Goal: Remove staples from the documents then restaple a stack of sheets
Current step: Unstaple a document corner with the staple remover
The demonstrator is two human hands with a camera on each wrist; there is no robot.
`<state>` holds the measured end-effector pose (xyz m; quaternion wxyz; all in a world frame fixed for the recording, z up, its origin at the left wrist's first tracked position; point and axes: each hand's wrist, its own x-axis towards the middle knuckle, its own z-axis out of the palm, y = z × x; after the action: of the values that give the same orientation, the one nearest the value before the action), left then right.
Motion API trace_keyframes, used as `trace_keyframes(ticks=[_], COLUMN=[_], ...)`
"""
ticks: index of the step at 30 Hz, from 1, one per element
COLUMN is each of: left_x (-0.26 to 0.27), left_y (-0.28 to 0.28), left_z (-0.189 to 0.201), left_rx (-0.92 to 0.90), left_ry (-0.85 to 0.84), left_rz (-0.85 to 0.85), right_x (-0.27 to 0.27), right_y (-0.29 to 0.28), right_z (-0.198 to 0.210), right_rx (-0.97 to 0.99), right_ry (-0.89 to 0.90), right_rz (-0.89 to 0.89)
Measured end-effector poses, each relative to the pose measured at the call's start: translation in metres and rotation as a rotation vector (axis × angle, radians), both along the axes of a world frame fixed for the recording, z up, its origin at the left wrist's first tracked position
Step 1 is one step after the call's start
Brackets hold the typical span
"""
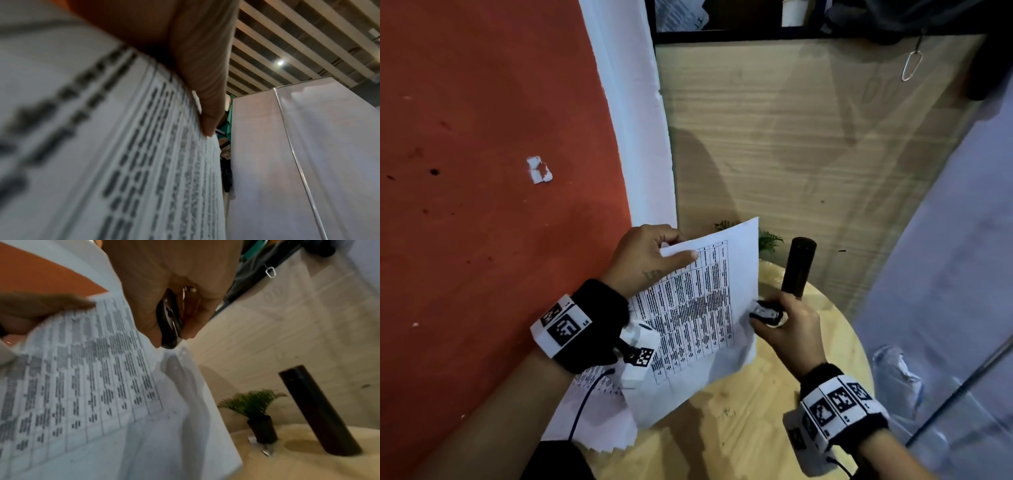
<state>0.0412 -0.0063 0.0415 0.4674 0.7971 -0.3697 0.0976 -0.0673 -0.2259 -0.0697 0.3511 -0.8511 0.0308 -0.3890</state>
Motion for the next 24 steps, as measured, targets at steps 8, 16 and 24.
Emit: trace_keyframes(ticks=[8, 16, 24], left_x=[0.004, 0.005, -0.004], left_y=[-0.001, 0.024, 0.015], left_z=[-0.001, -0.005, -0.014], left_rx=[0.002, -0.008, -0.03], left_ry=[-0.01, -0.01, -0.001], left_rz=[0.015, 0.086, 0.042], right_x=[0.008, 0.014, 0.003], right_y=[-0.02, -0.032, -0.003], right_z=[0.007, -0.138, -0.213], right_rx=[0.391, 0.125, 0.015], right_ry=[0.113, 0.889, 1.058], right_rz=[0.031, -0.132, -0.126])
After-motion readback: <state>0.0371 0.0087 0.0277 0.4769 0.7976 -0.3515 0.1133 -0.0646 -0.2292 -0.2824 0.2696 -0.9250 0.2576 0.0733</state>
